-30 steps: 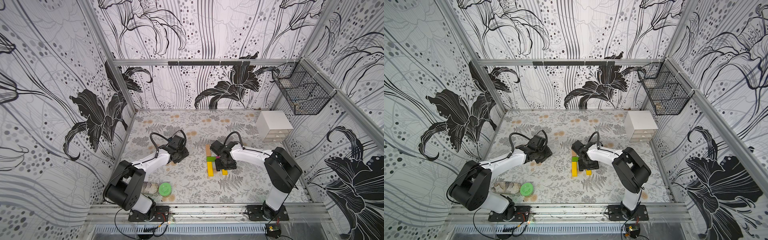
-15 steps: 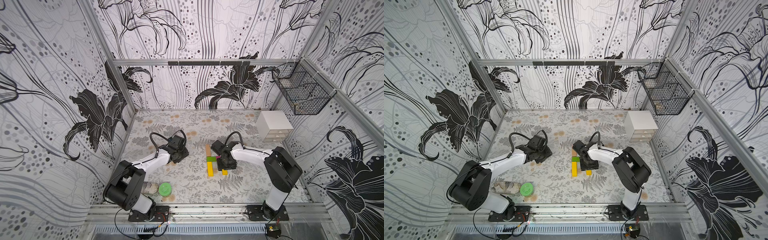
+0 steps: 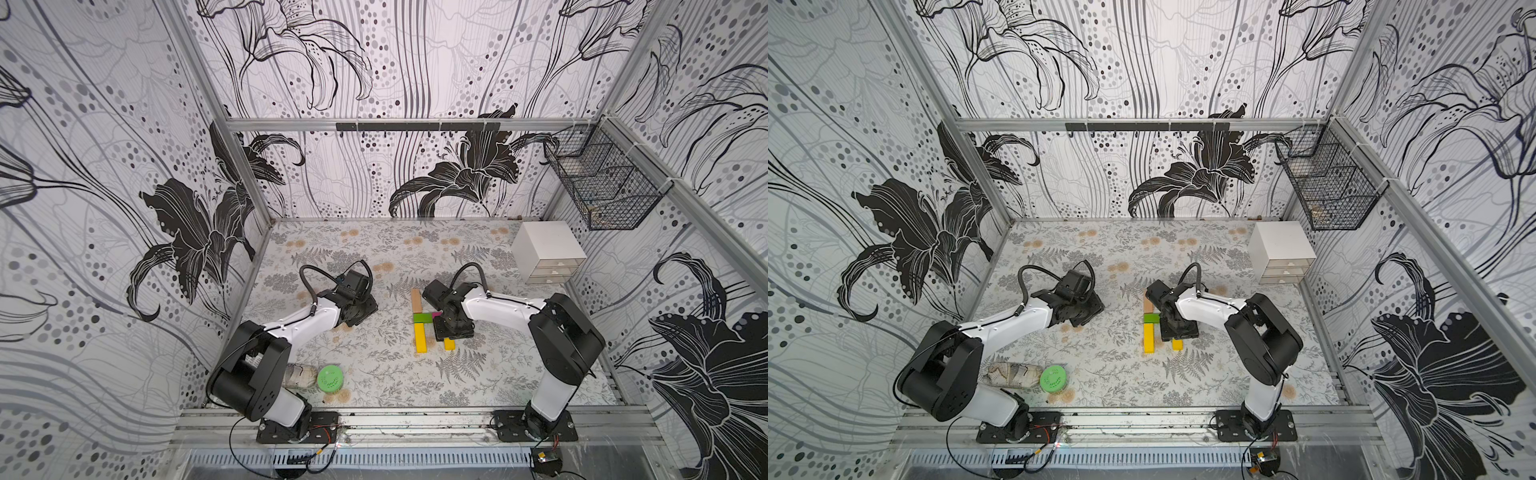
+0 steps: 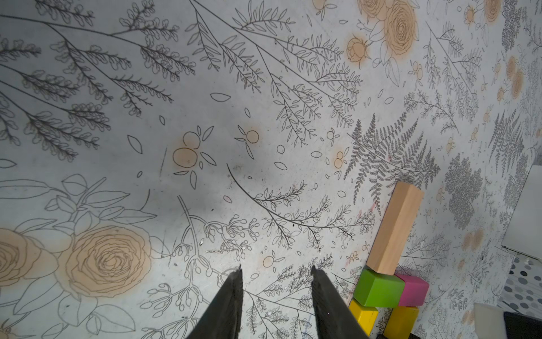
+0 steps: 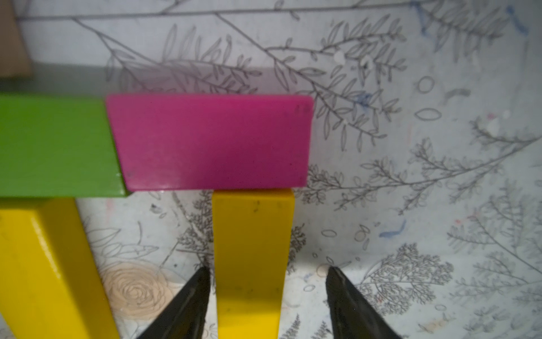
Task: Assemble the letter h with building blocks
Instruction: Assemble the building block at the center of the board, then reset both arms
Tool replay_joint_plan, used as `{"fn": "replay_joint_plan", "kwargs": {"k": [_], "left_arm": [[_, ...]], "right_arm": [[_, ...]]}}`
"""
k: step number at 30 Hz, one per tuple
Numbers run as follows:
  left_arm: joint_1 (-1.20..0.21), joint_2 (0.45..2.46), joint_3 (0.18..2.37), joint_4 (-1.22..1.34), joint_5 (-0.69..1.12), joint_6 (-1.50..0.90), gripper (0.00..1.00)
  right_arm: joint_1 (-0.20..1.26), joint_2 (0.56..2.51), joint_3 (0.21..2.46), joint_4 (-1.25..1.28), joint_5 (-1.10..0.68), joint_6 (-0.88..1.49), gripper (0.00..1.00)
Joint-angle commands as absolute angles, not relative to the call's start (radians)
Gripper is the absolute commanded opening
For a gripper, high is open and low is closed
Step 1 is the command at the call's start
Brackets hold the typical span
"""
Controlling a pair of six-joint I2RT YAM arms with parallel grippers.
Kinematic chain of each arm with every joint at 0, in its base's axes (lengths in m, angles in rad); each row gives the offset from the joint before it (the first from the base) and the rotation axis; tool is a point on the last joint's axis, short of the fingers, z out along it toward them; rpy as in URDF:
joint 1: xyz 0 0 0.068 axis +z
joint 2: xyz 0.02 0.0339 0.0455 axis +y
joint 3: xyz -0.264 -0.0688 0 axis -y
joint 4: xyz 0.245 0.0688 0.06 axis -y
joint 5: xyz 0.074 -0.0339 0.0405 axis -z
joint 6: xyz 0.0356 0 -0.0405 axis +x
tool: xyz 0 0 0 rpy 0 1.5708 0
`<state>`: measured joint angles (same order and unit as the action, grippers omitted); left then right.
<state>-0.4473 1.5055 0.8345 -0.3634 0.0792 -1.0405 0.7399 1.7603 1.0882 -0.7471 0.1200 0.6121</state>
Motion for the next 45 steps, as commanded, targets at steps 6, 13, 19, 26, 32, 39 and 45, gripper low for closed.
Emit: {"fn": "replay_joint_plan", "kwargs": {"k": [6, 13, 19, 26, 32, 39, 45], "left_arm": [[-0.45, 1.505, 0.874, -0.389, 0.058, -1.016, 0.42], [-0.449, 1.481, 1.118, -0.499, -0.089, -0.787, 0.65], [-0.445, 1.342, 1.155, -0.279, -0.28, -0.554, 0.83], [-0.37, 1.27, 0.77, 0.352, -0.795, -0.263, 0.99], [-0.201, 1.38, 0.659, 0.375, -0.782, -0.266, 0.99], [-0.098, 1.321, 0.519, 0.51, -0.643, -0.252, 0.99], [-0.087, 1.265, 0.457, 0.401, -0.605, -0.246, 0.99]], "right_arm": [[0.737, 1.504, 1.125, -0.751, 0.179, 0.517, 0.72], [0.736, 1.142, 1.033, -0.604, 0.425, 0.502, 0.73], [0.737, 0.849, 0.84, -0.382, 0.706, 0.458, 0.93], [0.734, 0.88, 0.755, -0.418, 1.074, 0.49, 1.0], [0.537, 1.048, 0.709, -0.318, 0.975, 0.473, 1.0], [0.241, 1.202, 0.63, -0.242, 1.051, 0.533, 1.0], [0.235, 1.357, 0.556, 0.112, 0.894, 0.329, 1.0]]}}
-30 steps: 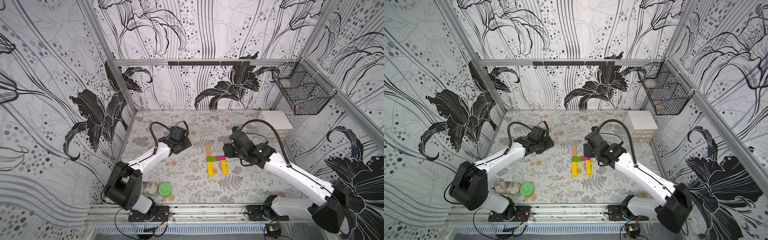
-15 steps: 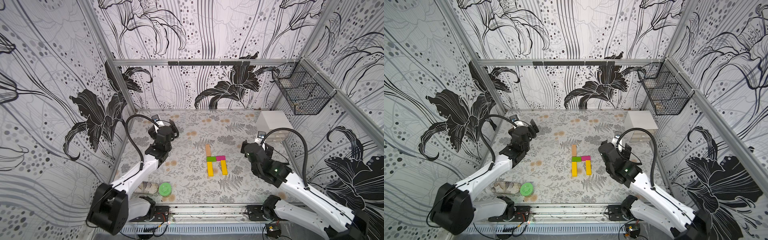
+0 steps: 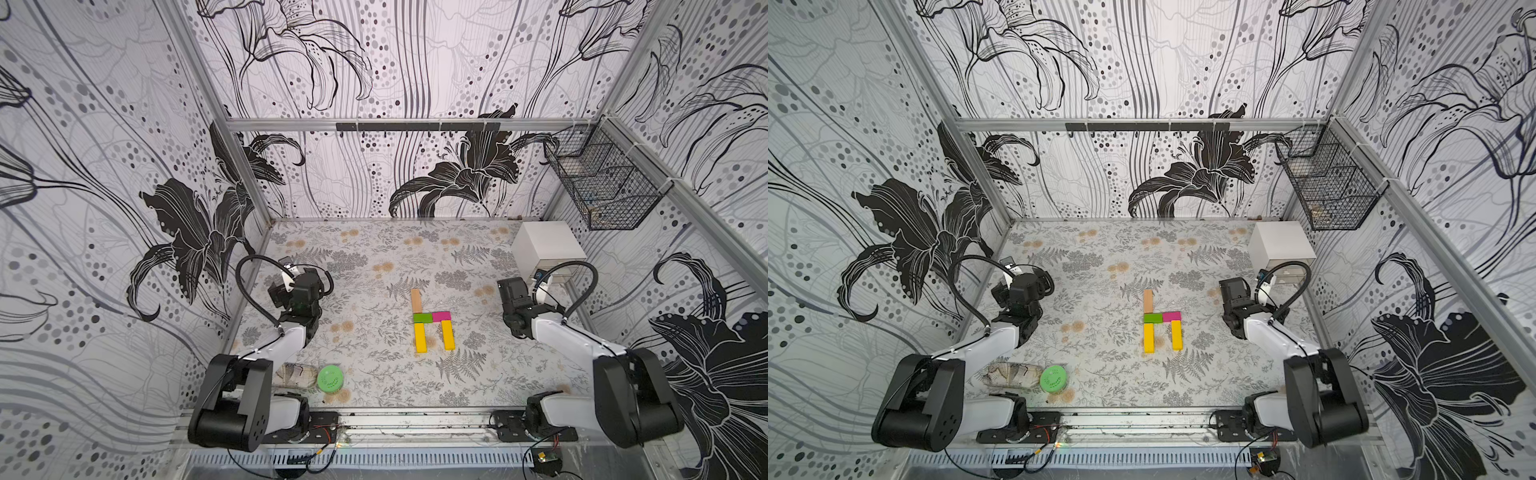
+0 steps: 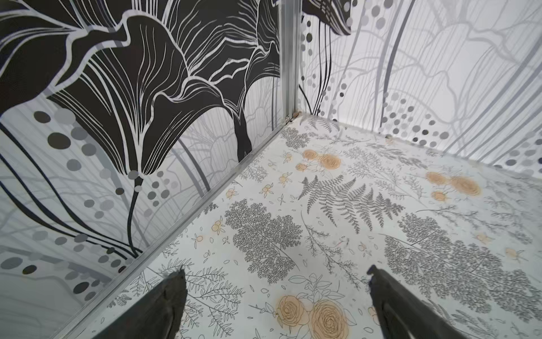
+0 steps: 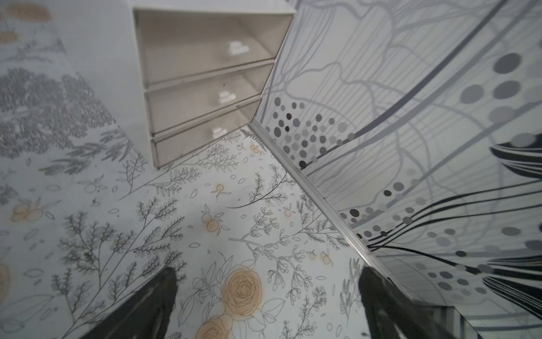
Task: Assemble the letter h with building blocks
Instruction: Reset both arms
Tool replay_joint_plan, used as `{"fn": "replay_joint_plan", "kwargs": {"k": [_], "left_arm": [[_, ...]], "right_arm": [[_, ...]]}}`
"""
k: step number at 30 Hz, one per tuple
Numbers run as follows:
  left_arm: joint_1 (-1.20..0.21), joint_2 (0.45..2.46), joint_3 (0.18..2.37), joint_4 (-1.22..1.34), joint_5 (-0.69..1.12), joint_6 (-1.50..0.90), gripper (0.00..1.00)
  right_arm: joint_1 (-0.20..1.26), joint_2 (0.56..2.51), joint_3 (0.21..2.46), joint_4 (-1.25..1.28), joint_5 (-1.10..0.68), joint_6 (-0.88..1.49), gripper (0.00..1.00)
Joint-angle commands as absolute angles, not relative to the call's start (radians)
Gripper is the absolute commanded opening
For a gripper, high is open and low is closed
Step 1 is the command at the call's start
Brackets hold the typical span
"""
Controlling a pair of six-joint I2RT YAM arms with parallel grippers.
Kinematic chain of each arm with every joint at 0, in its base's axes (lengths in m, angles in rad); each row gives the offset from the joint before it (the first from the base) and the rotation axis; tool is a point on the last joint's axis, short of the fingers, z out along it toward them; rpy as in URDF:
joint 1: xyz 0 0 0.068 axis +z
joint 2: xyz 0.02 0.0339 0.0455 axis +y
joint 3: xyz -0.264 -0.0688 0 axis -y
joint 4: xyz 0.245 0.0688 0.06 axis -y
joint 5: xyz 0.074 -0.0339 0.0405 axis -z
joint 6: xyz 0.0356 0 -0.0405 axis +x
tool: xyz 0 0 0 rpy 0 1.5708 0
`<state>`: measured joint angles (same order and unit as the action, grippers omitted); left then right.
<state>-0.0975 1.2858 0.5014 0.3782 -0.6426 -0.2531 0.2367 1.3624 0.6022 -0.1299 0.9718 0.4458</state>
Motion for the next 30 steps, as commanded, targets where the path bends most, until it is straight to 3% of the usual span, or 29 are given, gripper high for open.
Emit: {"fn": "replay_joint_plan", "kwargs": {"k": [1, 3, 5, 7, 11, 13, 14, 17, 22, 30], "left_arm": [[-0.087, 1.265, 0.435, 0.409, -0.588, -0.254, 0.99], [-0.086, 1.281, 0.386, 0.52, -0.536, -0.231, 0.99], [-0.083, 1.302, 0.358, 0.645, -0.471, -0.208, 0.99], [-0.077, 1.333, 0.394, 0.613, -0.405, -0.167, 0.99], [-0.074, 1.375, 0.418, 0.634, -0.308, -0.079, 0.99], [-0.075, 1.363, 0.382, 0.706, -0.289, -0.044, 0.99], [-0.075, 1.356, 0.339, 0.789, -0.308, -0.036, 0.99], [-0.051, 1.528, 0.195, 1.278, -0.343, -0.02, 0.99], [0.039, 1.522, 0.33, 0.947, -0.21, -0.108, 0.99], [0.085, 1.524, 0.338, 0.937, -0.17, -0.127, 0.99]], "right_arm": [[0.233, 1.34, 0.503, 0.267, 0.783, 0.238, 1.0], [0.231, 1.342, 0.441, 0.482, 0.616, 0.123, 0.99], [0.218, 1.367, 0.455, 0.509, 0.517, 0.056, 0.99], [0.211, 1.365, 0.431, 0.571, 0.343, -0.039, 0.99], [0.207, 1.457, 0.347, 0.866, 0.296, -0.119, 0.99], [0.14, 1.443, 0.378, 0.765, 0.233, -0.05, 0.99], [0.091, 1.473, 0.366, 0.809, 0.141, -0.035, 0.99], [0.066, 1.498, 0.365, 0.826, 0.103, -0.023, 0.99], [0.062, 1.501, 0.364, 0.834, 0.097, -0.024, 0.99], [0.061, 1.502, 0.363, 0.841, 0.1, -0.025, 0.99]]}}
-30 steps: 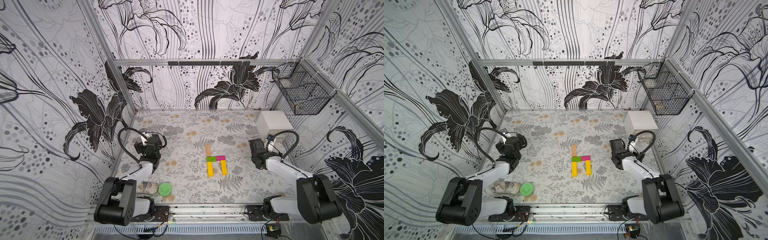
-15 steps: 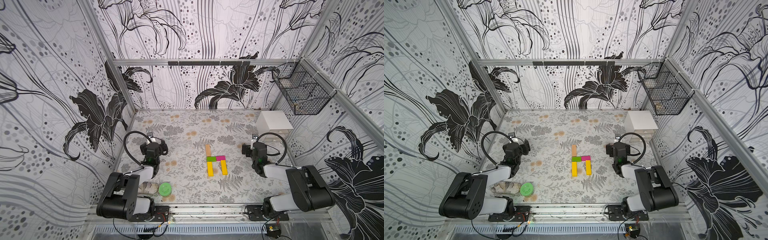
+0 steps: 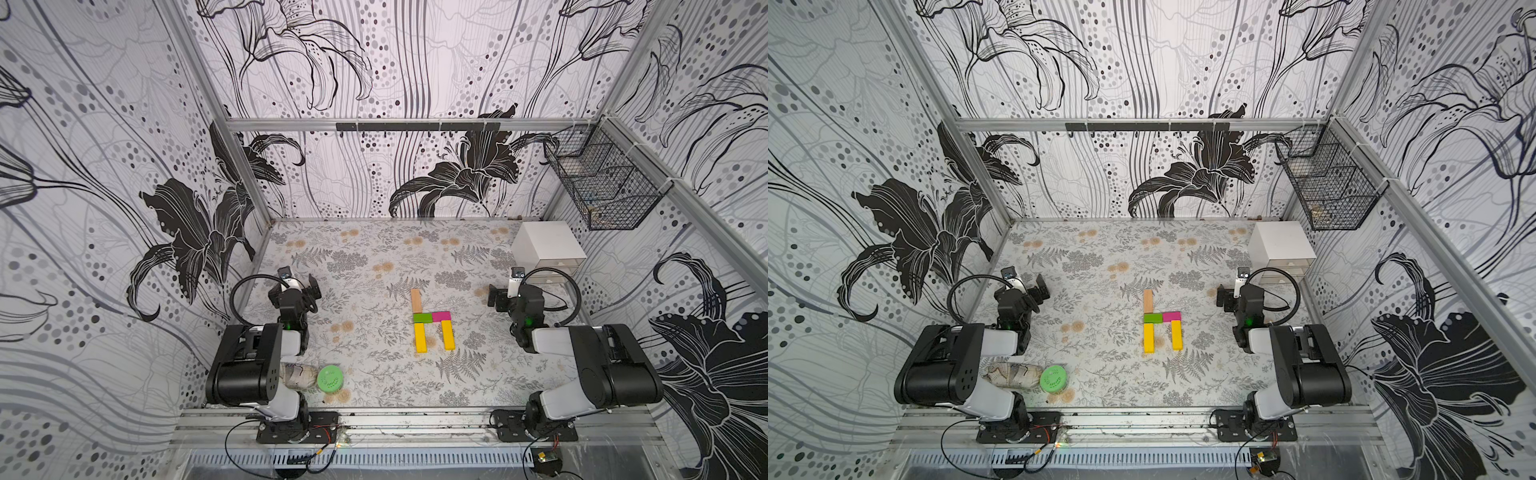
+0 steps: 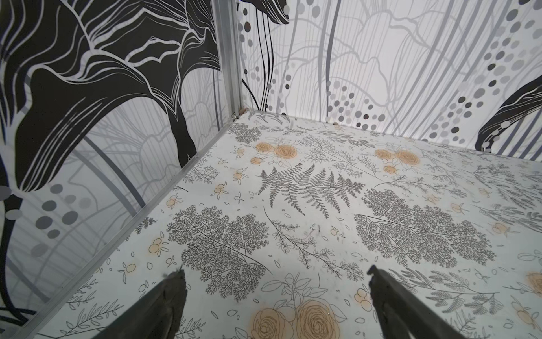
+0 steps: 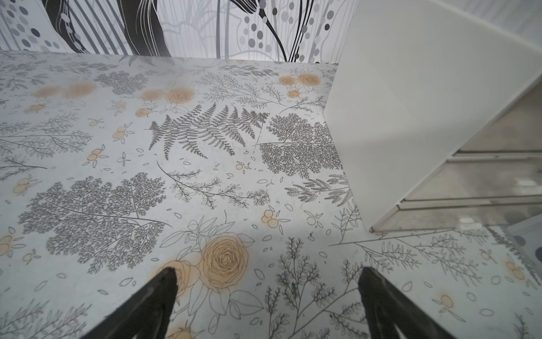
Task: Assemble the letter h with building blocks
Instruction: Reset both arms
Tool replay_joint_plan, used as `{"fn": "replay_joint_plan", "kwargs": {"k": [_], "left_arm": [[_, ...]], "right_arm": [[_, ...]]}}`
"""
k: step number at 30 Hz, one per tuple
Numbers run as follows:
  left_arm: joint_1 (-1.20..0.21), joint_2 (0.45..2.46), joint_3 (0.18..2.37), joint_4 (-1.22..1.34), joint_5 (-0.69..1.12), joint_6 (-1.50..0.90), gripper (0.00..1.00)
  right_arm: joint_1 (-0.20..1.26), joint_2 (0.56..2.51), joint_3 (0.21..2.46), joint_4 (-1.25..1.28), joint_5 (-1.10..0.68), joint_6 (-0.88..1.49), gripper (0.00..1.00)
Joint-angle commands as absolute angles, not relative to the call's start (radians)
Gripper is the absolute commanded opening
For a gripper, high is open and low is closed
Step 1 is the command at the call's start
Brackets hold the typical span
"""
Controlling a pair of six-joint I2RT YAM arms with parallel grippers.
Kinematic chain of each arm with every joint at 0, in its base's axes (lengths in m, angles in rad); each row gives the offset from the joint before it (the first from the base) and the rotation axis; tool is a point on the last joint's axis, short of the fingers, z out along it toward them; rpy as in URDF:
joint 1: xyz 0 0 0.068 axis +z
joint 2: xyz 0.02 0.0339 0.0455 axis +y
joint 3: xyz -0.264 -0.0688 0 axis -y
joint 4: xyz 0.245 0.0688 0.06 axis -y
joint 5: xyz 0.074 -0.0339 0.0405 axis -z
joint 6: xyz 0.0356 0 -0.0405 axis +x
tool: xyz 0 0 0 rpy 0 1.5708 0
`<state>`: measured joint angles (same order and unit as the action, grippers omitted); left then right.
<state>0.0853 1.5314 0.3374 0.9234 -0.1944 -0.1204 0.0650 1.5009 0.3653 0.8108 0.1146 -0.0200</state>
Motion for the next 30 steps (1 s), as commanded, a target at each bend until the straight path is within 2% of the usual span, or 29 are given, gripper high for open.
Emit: {"fn": "replay_joint_plan", "kwargs": {"k": [1, 30], "left_arm": [[0.084, 1.524, 0.339, 0.938, -0.168, -0.126, 0.99], [0.071, 1.529, 0.354, 0.916, -0.164, -0.114, 0.99]], "right_arm": [[0.061, 1.503, 0.363, 0.844, 0.1, -0.025, 0.99], [0.061, 1.501, 0.362, 0.844, 0.1, -0.024, 0.99]]}}
